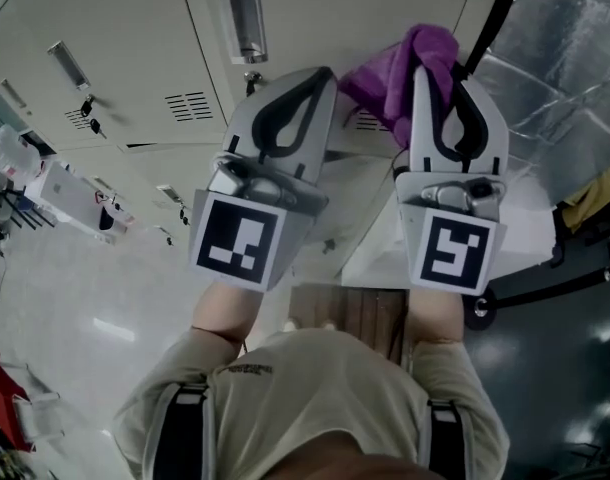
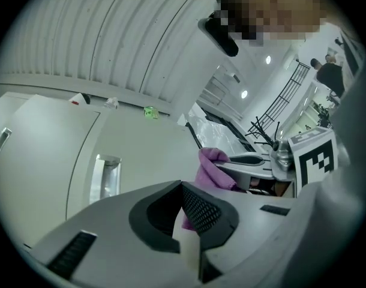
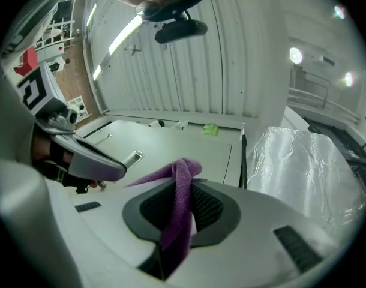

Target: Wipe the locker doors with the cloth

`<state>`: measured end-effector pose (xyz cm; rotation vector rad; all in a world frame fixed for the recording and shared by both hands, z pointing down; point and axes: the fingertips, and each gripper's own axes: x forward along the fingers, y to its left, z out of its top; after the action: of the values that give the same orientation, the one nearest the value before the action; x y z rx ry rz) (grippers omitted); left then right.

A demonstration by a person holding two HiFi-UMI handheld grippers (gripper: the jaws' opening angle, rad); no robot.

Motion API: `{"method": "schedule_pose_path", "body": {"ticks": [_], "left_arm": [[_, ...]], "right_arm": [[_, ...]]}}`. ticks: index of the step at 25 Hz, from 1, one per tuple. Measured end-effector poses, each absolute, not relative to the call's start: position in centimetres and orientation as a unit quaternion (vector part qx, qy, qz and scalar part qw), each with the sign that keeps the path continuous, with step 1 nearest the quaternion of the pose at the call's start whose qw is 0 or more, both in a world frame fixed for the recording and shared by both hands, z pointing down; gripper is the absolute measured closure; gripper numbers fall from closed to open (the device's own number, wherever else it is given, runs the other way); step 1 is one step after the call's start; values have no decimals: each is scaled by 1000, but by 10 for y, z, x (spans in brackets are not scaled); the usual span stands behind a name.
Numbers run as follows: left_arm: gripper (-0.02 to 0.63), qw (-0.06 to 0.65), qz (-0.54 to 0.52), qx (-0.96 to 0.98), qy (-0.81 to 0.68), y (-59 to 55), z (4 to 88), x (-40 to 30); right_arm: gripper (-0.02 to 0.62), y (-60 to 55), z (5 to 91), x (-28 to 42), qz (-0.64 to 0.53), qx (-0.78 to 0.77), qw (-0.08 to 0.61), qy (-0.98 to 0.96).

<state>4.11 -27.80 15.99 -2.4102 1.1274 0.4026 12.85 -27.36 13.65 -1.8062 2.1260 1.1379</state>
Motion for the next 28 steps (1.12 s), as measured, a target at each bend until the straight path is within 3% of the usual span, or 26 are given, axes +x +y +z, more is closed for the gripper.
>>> {"method": "schedule_pose_path", "body": {"ticks": [13, 28], "left_arm": [[604, 232, 152, -868, 412, -244, 166, 12], [604, 217, 133, -881, 398, -237, 194, 19]], "right_arm": [[541, -241, 158, 109, 351, -546, 106, 753], [545, -235, 186, 94, 337, -528, 90, 774]]}}
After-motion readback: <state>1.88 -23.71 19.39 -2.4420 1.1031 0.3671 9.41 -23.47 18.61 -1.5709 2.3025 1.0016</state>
